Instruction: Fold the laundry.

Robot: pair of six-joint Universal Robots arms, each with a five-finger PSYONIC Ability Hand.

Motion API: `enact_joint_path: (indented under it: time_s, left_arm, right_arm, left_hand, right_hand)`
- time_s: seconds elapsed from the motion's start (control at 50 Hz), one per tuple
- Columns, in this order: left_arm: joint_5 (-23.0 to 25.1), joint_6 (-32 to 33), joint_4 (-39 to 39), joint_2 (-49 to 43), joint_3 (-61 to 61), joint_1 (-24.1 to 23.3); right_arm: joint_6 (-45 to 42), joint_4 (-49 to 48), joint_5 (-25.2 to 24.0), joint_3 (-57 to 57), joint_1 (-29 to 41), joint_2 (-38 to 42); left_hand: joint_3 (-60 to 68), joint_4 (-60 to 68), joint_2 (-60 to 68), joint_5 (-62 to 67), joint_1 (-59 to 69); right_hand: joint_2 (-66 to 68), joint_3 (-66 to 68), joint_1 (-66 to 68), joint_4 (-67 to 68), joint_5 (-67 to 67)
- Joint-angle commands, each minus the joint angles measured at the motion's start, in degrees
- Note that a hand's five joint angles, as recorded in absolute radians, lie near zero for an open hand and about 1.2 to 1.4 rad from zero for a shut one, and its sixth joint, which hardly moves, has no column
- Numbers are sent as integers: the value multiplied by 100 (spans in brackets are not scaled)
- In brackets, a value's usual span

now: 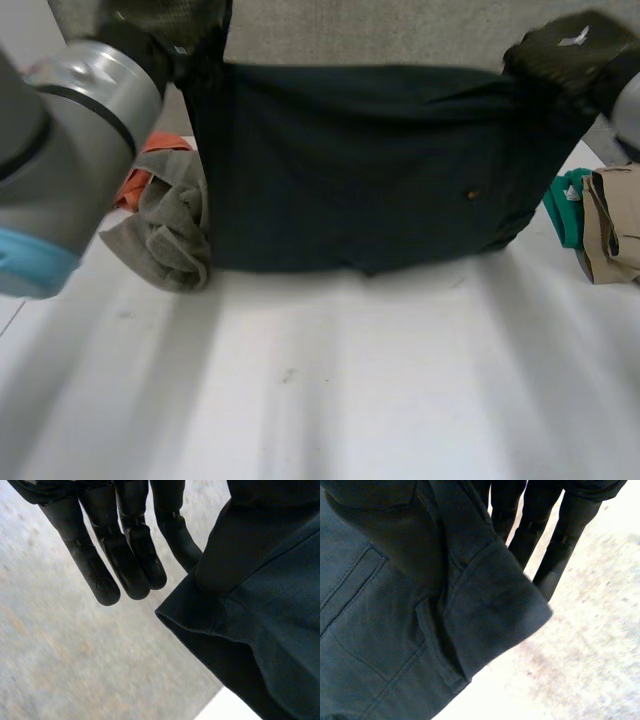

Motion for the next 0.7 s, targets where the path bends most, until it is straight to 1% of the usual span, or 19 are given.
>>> enact_joint_path:
  time_s: [0.02,0.08,0.1,0.14,0.16,0.18,0.22,0.26,0.32,0.4,0.46,0.48,0.58,0.62,0.64,0.68,0.7]
  left_arm:
    - [381,-7,659,-1567,932,389]
    - [575,-60,1064,-1903,1451,495]
    - [680,-112,1440,-1991,1758,556]
    - [742,-235,1977,-1983,2023,627]
    - [751,-297,2197,-1965,2146,644]
    - [769,-497,2782,-1896,2321,671]
    - [804,-727,3225,-1772,2419,697]
    - [944,-1008,3682,-1606,2507,706]
    - [1137,-1123,3650,-1482,2490,627]
    - [1375,-1123,3281,-1324,2096,539]
    - [1402,-1115,3009,-1201,1411,513]
    - [1393,-1106,2904,-1157,974,513]
    - [1419,-1001,2929,-1156,-391,504]
    - [1402,-939,2946,-1200,-786,495]
    - [1402,-843,2955,-1270,-1162,495]
    - [1375,-729,2964,-1350,-1498,486]
    - [1349,-606,2955,-1402,-1813,469]
  right_arm:
    - [-184,-1452,753,-81,531,1056]
    - [36,-2500,1114,-152,654,1251]
    - [211,-3400,1298,-204,690,1312]
    - [405,-4423,1414,-214,708,1330]
    - [510,-4951,1431,-188,708,1322]
    - [711,-6017,1362,-135,681,1313]
    - [906,-6982,1274,-126,646,1348]
    - [1116,-7494,1186,-143,655,1400]
    - [1205,-7356,1107,-170,655,1462]
    - [1249,-6917,966,-12,681,1489]
    - [1232,-6539,913,269,681,1471]
    - [1206,-6320,904,444,681,1454]
    - [1065,-5581,861,1025,629,1558]
    - [977,-5379,755,1227,620,1673]
    - [812,-5160,598,1419,611,1821]
    - [583,-4974,422,1587,611,1980]
    - [312,-4817,325,1753,593,2129]
  left_hand:
    - [1185,1128,1137,1377,1288]
    - [1185,1128,1137,1377,1288]
    - [1185,1128,1137,1377,1288]
    - [1185,1128,1137,1377,1288]
    - [1185,1128,1137,1377,1288]
    - [1185,1128,1137,1377,1288]
    - [1185,1128,1137,1377,1288]
    - [1185,1128,1137,1377,1288]
    - [1185,1128,1137,1377,1288]
    - [1185,1128,1137,1377,1288]
    - [1185,1128,1137,1377,1288]
    - [1185,1128,1137,1377,1288]
    - [1185,1128,1137,1377,1288]
    - [1185,1128,1137,1377,1288]
    - [1185,1128,1137,1377,1288]
    - [1185,1128,1137,1377,1288]
    - [1185,1128,1137,1377,1288]
  right_hand:
    - [1244,1205,1567,1147,1261]
    - [1244,1205,1567,1147,1261]
    - [1244,1205,1567,1147,1261]
    - [1244,1205,1567,1147,1261]
    - [1244,1205,1567,1147,1261]
    - [1244,1205,1567,1147,1261]
    - [1244,1205,1567,1147,1261]
    - [1244,1205,1567,1147,1261]
    - [1244,1205,1567,1147,1261]
    - [1244,1205,1567,1147,1261]
    - [1244,1205,1567,1147,1261]
    - [1244,1205,1567,1147,1261]
    - [1244,1205,1567,1147,1261]
    - [1244,1205,1567,1147,1261]
    - [1244,1205,1567,1147,1261]
    - [1244,1205,1567,1147,1261]
    - [1244,1205,1567,1147,1261]
